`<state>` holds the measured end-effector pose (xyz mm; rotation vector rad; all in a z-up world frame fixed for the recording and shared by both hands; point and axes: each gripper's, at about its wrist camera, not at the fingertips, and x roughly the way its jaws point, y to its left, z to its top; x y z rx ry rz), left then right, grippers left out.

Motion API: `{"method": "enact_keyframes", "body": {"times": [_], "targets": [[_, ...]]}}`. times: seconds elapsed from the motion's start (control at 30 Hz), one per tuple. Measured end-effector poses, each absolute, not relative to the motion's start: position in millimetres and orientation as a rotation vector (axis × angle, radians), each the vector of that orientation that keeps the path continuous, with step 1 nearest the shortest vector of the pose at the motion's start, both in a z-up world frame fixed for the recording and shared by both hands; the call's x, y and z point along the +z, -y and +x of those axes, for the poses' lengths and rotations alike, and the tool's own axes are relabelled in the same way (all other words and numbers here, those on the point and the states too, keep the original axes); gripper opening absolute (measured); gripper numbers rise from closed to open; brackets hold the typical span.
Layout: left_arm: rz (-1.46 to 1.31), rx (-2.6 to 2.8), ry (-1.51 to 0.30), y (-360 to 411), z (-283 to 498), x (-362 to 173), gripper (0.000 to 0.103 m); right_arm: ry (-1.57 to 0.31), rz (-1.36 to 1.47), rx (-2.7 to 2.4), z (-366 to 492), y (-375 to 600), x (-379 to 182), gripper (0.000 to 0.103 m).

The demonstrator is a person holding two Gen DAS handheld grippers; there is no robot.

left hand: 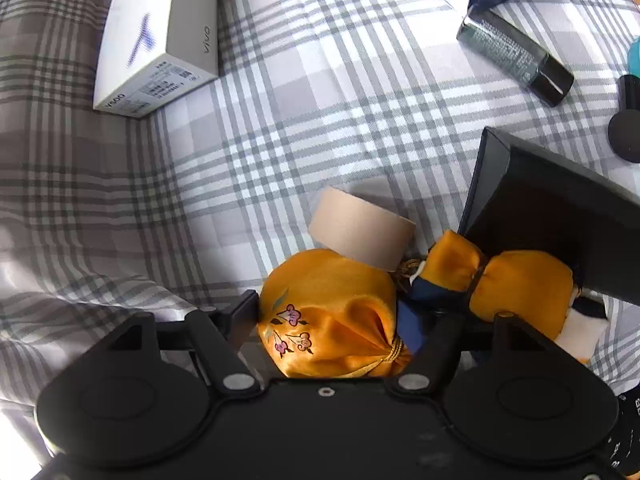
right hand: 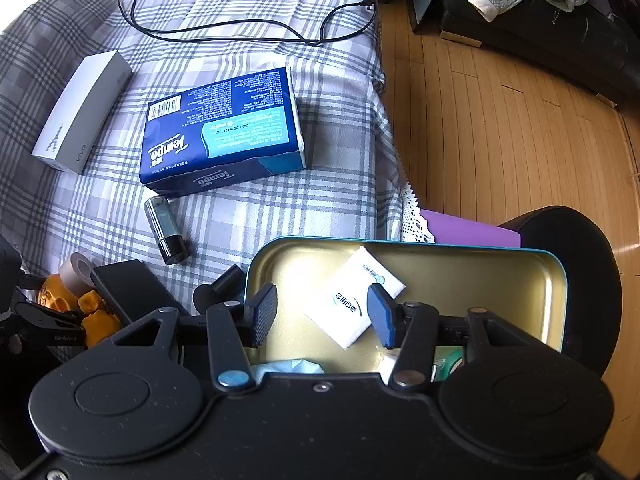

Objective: Organize soft objects
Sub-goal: 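Grasp the orange satin drawstring pouch with the left gripper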

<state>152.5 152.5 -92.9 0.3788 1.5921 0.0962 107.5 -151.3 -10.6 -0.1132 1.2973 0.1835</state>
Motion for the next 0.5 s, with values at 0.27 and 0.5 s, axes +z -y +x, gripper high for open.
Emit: {"method": "enact_keyframes", "body": {"times": [0.27, 0.5], "targets": [[0.35, 0.193, -1.435, -165, 163, -66, 0.069, -1.302, -0.112, 0.188, 110, 148, -13, 0.05], [0.179, 0.254, -1.336, -189, 184, -62, 0.069, -1.311, -0.124, 0.198, 110, 142, -18, 0.05]]}}
